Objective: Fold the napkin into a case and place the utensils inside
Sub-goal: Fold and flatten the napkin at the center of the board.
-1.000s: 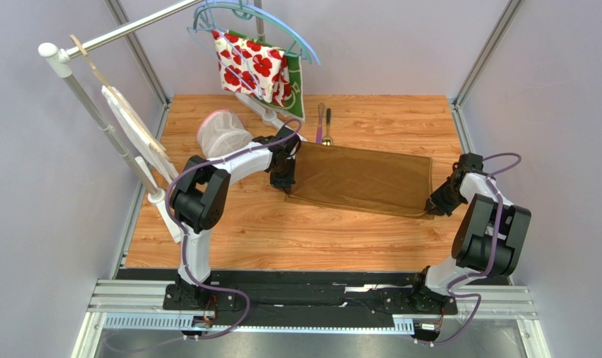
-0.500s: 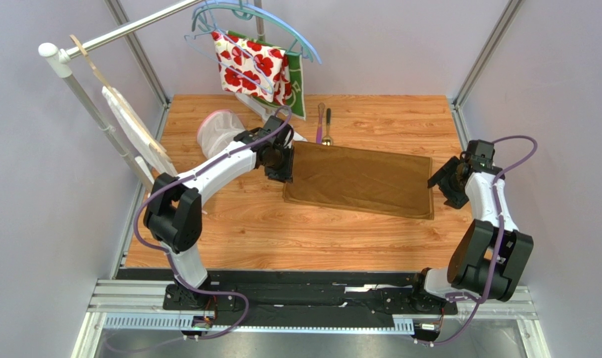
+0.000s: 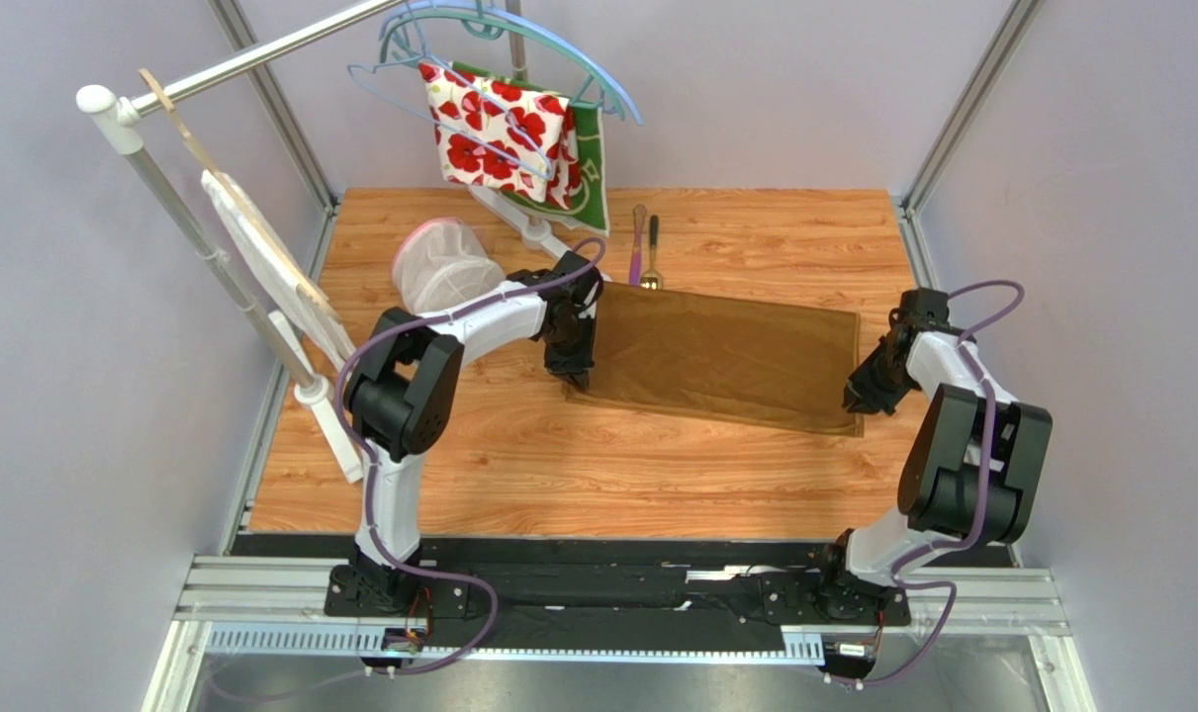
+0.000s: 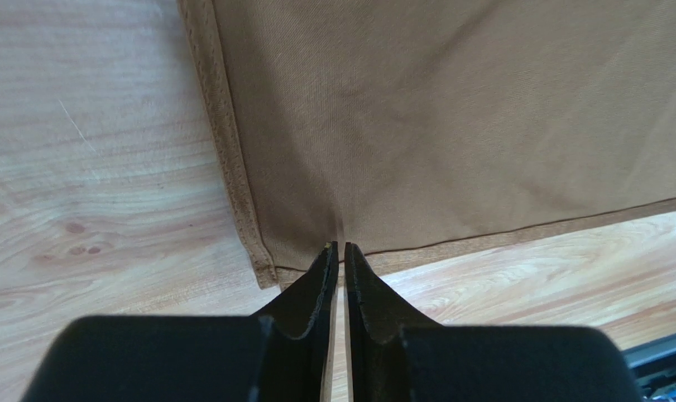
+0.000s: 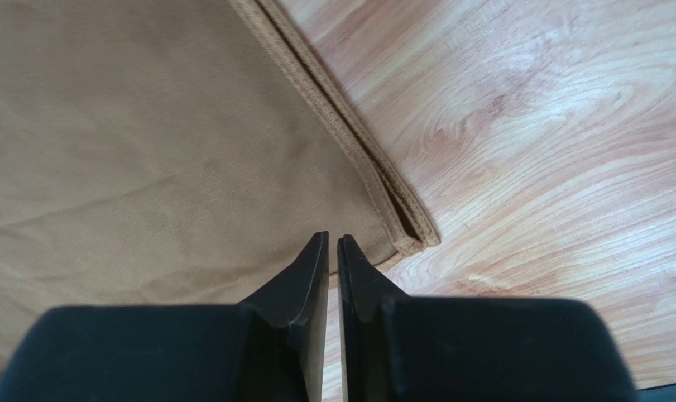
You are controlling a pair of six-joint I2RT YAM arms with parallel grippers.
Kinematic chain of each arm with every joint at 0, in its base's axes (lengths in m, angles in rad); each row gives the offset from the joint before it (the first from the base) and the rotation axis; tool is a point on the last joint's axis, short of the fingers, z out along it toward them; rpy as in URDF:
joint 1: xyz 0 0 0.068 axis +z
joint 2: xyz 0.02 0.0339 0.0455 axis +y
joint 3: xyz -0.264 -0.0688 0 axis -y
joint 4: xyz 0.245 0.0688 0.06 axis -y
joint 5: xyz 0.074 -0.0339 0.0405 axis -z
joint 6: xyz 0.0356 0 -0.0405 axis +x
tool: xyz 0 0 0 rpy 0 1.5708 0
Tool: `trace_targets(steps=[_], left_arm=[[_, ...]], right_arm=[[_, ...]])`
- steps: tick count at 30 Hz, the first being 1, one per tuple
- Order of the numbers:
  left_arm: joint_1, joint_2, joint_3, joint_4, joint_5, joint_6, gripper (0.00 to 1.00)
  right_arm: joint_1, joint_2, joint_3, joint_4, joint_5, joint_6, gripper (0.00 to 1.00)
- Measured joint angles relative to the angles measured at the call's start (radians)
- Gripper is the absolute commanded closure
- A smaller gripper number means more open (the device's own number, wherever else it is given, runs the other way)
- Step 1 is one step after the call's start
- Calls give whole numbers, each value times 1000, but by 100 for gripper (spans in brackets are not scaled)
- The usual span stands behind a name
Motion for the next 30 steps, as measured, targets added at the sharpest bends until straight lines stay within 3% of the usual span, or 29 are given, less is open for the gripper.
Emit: trace_targets(steps=[10,19,21,22,26,28,30], left_arm=[[-4,-24,-79,47,-3,-47,89],[-87,-211,-349,121,15,-114,86],[-100,-263,-407,109,8,-123,83],[-104,-282,-423,98,0,-124,77],[-99,-367,-423,40,-37,-115,62],[-89,-406,-384,11,-40,-111,65],[-75,-416,-306,-1,-24,-110,70]], right_arm=[[-57,58,-41,26,41,66,93],[-73,-85,-165,-32,89,138,85],[-72,-142,-192,-67,83,138,77],[-68,-174,-196,-86,79,135,73],[-41,-314,-164,-138,67,92,36],[-34,-357,-124,-138,51,68,31],[-31,-372,-83,-112,8,51,33]])
